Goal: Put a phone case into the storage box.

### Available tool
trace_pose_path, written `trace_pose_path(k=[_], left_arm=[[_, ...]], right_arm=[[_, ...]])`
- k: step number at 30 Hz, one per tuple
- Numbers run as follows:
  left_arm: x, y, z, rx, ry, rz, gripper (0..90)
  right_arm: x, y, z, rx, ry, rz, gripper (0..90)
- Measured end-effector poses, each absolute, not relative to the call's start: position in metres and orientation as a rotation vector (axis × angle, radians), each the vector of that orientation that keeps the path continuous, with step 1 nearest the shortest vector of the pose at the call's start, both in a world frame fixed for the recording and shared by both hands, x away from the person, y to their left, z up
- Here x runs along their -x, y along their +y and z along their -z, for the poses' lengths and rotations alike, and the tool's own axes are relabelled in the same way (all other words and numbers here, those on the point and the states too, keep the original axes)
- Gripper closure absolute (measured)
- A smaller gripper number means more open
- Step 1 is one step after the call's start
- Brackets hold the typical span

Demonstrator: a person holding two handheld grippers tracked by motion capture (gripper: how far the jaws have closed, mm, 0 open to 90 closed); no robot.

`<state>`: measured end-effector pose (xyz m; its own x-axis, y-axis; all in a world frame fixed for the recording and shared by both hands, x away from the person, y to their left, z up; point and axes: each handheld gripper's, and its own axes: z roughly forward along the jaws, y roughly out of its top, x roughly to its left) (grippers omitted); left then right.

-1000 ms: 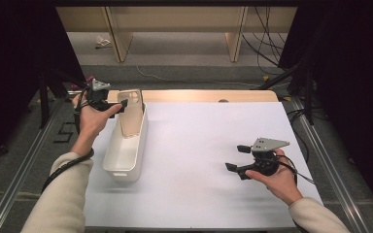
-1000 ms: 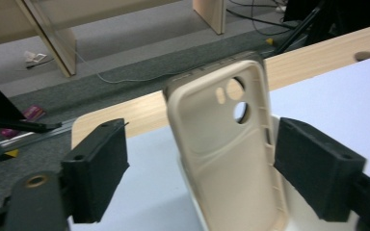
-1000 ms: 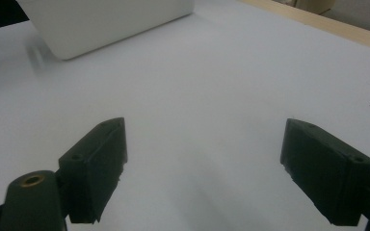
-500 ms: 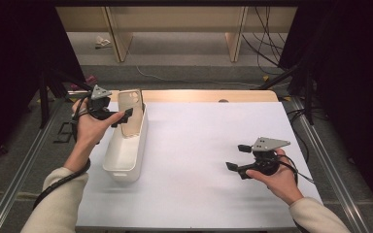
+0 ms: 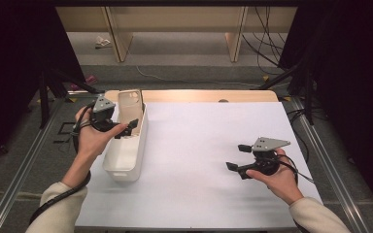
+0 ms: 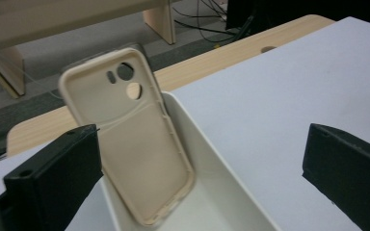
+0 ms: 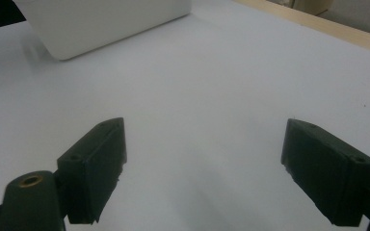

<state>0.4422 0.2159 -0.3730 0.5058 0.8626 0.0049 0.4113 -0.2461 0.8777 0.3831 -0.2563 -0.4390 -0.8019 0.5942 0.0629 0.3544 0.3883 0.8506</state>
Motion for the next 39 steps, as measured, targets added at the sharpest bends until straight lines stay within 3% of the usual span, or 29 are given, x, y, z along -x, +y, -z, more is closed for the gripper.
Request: trace_pose_path(k=[39], left_arm=[[-0.372, 0.186, 0.396, -1.873, 0.877, -0.611, 0.0]], right_arm=[[-0.383, -0.257, 0.437, -0.824, 2.398, -1.375, 16.1]])
